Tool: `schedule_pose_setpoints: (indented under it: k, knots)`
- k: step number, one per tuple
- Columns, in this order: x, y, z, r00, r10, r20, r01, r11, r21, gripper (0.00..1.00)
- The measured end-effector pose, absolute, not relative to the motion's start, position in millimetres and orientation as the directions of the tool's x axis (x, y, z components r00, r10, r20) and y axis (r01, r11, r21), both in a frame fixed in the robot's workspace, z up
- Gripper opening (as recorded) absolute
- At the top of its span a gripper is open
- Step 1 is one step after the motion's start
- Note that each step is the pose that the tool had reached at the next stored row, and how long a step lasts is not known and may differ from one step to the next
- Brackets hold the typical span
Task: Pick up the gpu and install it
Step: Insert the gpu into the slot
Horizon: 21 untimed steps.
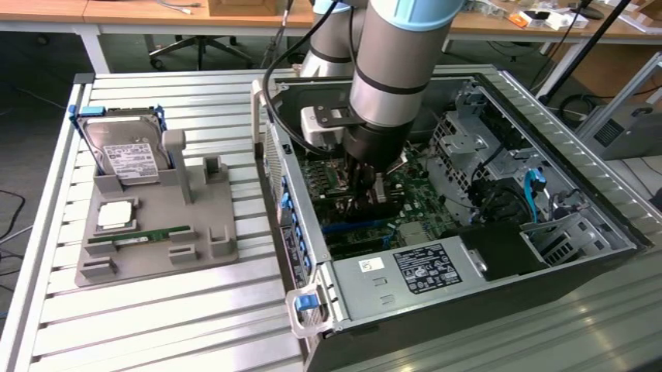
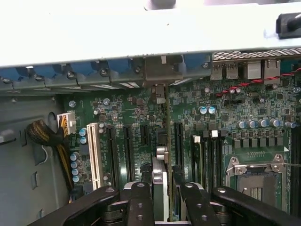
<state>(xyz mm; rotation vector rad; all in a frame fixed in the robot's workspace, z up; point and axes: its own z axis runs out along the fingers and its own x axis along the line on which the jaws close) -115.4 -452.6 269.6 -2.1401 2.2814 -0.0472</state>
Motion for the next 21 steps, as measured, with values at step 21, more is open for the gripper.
schedule_pose_setpoints:
  k: [21]
  knots:
    - [-117.1,-452.6,260.3,-0.064,-0.998,0.011,-0.997,0.064,-0.031,0.27]
